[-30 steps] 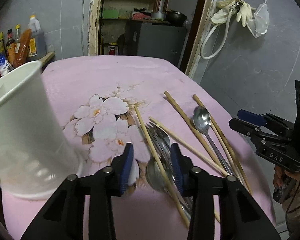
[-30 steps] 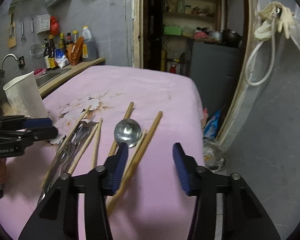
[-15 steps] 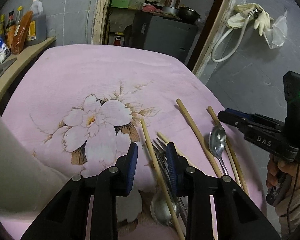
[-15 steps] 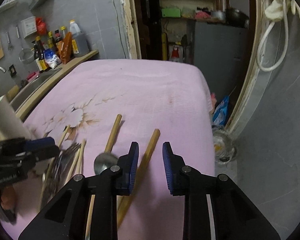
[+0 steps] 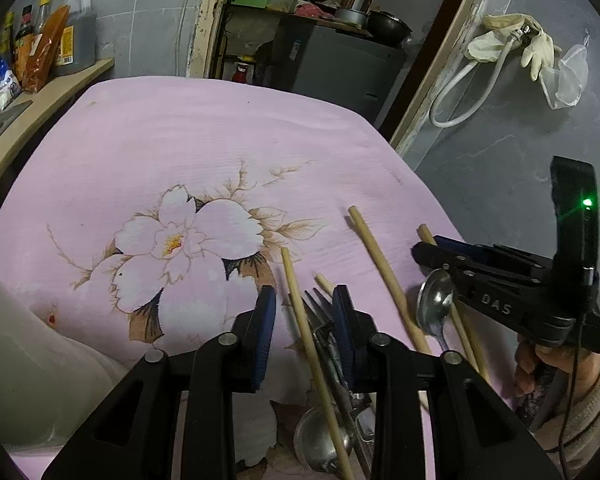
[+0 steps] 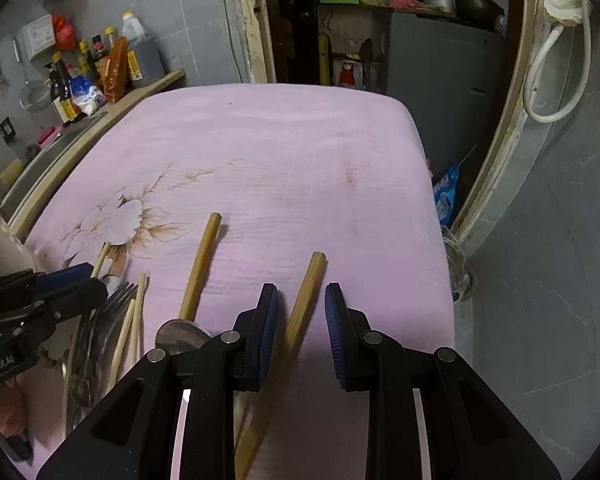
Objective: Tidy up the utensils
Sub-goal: 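Lower the right gripper onto a wooden chopstick and close on it, then lift the chopstick with the right gripper and carry it over the white caddy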
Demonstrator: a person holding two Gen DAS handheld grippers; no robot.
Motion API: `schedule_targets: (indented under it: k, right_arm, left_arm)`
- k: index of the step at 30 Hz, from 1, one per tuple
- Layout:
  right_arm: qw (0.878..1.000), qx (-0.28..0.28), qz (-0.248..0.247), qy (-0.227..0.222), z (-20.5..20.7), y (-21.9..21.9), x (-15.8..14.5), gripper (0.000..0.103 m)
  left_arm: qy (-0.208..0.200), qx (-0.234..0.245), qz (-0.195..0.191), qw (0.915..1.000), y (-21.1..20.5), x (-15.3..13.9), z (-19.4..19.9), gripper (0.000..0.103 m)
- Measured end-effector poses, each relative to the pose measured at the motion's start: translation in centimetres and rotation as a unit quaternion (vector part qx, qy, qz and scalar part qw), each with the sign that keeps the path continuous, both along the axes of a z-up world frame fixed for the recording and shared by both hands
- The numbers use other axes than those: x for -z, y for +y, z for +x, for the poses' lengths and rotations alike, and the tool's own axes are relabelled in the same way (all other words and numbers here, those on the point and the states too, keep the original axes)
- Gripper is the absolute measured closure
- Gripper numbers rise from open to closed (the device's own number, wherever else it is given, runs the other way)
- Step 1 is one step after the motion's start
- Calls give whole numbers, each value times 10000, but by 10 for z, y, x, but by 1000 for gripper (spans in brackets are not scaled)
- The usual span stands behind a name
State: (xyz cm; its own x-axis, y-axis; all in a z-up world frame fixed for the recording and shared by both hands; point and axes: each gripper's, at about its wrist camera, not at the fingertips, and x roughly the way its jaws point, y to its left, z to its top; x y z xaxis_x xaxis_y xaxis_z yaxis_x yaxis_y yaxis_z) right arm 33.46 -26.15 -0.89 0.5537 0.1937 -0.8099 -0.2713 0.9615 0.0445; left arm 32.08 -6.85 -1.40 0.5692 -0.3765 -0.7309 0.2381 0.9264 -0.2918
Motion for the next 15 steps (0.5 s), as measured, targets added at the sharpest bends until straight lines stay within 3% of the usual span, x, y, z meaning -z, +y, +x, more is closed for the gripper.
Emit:
schedule_targets:
  k: [1,2,4,8,15]
  right_arm:
    - [10000,15,-4,9,1,2,0,81]
    - [10000,32,27,26,2,2,0,88]
    - [9996,114,225,106,5,-1,-1,93]
    - [9958,297,829,237,8,-14,-3,97]
    - [9909,171,1324,-199,-20,-17,-26,98]
  left_arm:
    - [0,-5,2,10000,-1,0,0,96]
    - [-3,3,-2,10000,-1,0,-1,98]
    - [-21,45,-61,10000,0,-1,-3,99]
    - [-42,109,-174,9998,0,-3,-7,100]
    - [-347,172,-350,9986,7,-19,-27,100]
